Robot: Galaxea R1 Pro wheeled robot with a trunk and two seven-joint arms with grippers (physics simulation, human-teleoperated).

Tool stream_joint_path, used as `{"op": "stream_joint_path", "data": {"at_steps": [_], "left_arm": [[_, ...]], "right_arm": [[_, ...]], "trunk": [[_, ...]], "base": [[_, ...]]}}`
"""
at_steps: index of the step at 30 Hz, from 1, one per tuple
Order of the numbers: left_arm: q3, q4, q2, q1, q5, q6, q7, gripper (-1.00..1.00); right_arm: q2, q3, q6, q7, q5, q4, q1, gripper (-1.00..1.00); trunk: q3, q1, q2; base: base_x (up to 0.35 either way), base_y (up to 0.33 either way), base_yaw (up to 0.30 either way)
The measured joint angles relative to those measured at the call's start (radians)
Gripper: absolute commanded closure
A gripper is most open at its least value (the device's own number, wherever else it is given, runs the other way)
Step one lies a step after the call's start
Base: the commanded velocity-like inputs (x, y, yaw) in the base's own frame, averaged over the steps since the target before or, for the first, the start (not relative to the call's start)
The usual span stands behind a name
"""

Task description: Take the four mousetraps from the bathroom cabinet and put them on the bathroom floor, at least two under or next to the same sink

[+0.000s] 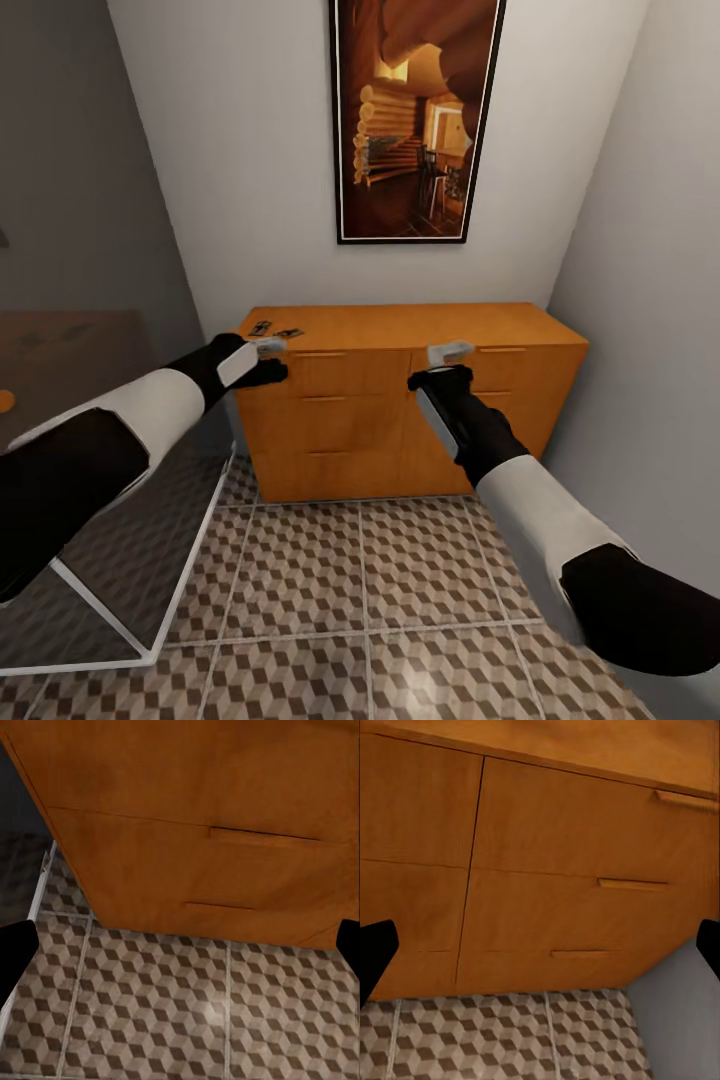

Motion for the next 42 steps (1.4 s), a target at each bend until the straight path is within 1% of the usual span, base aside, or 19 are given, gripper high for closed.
{"op": "stream_joint_path", "data": {"at_steps": [2, 3, 4, 5, 6, 8, 9, 12, 16, 17, 19, 22, 26, 32, 38, 42], "left_arm": [[0.0, 0.0, -0.001, -0.032, 0.0, 0.016, 0.0, -1.0], [0.0, 0.0, -0.002, -0.062, 0.0, 0.041, -0.001, -1.0], [0.0, 0.0, -0.002, -0.079, 0.001, 0.057, -0.001, -1.0], [-0.001, 0.0, -0.003, -0.128, 0.0, 0.113, -0.002, -1.0], [-0.001, 0.0, -0.004, -0.148, 0.0, 0.125, -0.002, -1.0], [-0.002, 0.0, -0.006, -0.171, 0.0, 0.14, -0.002, -1.0], [-0.002, 0.0, -0.007, -0.191, -0.001, 0.151, -0.001, -1.0], [-0.003, 0.0, -0.007, -0.223, -0.001, 0.163, -0.001, -1.0], [-0.003, 0.0, -0.008, -0.256, -0.001, 0.172, -0.002, -1.0], [-0.003, 0.0, -0.009, -0.265, -0.003, 0.174, -0.002, -1.0], [-0.003, 0.0, -0.009, -0.273, -0.004, 0.176, -0.002, -1.0], [-0.003, -0.004, -0.01, -0.278, -0.005, 0.186, -0.002, -1.0], [-0.006, -0.015, -0.007, -0.282, -0.007, 0.235, -0.003, -1.0], [-0.008, -0.024, 0.001, -0.284, -0.007, 0.301, -0.003, -1.0], [-0.005, -0.025, 0.01, -0.284, -0.006, 0.317, -0.003, -1.0], [-0.005, -0.025, 0.012, -0.284, -0.006, 0.319, -0.003, -1.0]], "right_arm": [[0.001, -0.017, 0.008, 0.0, -0.001, 0.0, -0.027, -1.0], [0.001, -0.027, 0.023, 0.0, 0.0, 0.0, -0.052, -1.0], [0.002, -0.031, 0.034, 0.0, -0.002, 0.0, -0.065, -1.0], [0.003, -0.04, 0.085, 0.0, 0.0, -0.001, -0.111, -1.0], [0.003, -0.042, 0.099, 0.0, -0.004, -0.001, -0.127, -1.0], [0.003, -0.047, 0.121, 0.001, -0.017, -0.002, -0.149, -1.0], [0.004, -0.057, 0.138, 0.0, -0.042, -0.002, -0.169, -1.0], [0.004, -0.075, 0.157, -0.001, -0.108, -0.002, -0.194, -1.0], [0.004, -0.088, 0.181, -0.008, -0.204, -0.001, -0.221, -1.0], [0.004, -0.091, 0.193, -0.018, -0.243, -0.001, -0.234, -1.0], [0.004, -0.093, 0.204, -0.031, -0.274, -0.001, -0.243, -1.0], [0.004, -0.096, 0.216, -0.052, -0.308, -0.002, -0.251, -1.0], [0.004, -0.099, 0.224, -0.071, -0.342, -0.002, -0.256, -1.0], [0.003, -0.1, 0.229, -0.081, -0.367, 0.006, -0.258, -1.0], [0.004, -0.1, 0.233, -0.081, -0.387, 0.007, -0.258, -1.0], [0.003, -0.099, 0.243, -0.08, -0.415, 0.002, -0.257, -1.0]], "trunk": [[0.0, 0.0, 0.0], [0.0, 0.0, 0.0], [0.0, 0.0, 0.0], [0.0, 0.0, 0.0], [0.0, 0.0, 0.0], [0.0, 0.0, 0.0], [0.0, 0.0, 0.0], [0.0, 0.0, 0.0], [0.0, 0.0, 0.0], [0.0, 0.0, 0.0], [0.0, 0.0, 0.0], [0.0, 0.0, 0.0], [0.0, 0.0, 0.0], [0.0, 0.0, 0.0], [0.0, 0.0, 0.0], [0.0, 0.0, 0.0]], "base": [[0.0, 0.0, 0.0], [0.0, 0.0, 0.0], [0.0, 0.0, 0.0], [0.0, 0.0, 0.0], [0.0, 0.0, 0.0], [0.0, 0.0, 0.0], [0.0, 0.0, 0.0], [0.0, 0.0, 0.0], [0.0, 0.0, 0.0], [0.0, 0.0, 0.0], [0.0, 0.0, 0.0], [0.0, 0.0, 0.0], [0.0, 0.0, 0.0], [0.025, 0.0, 0.0], [0.209, 0.0, 0.0], [0.299, 0.0, 0.0]]}}
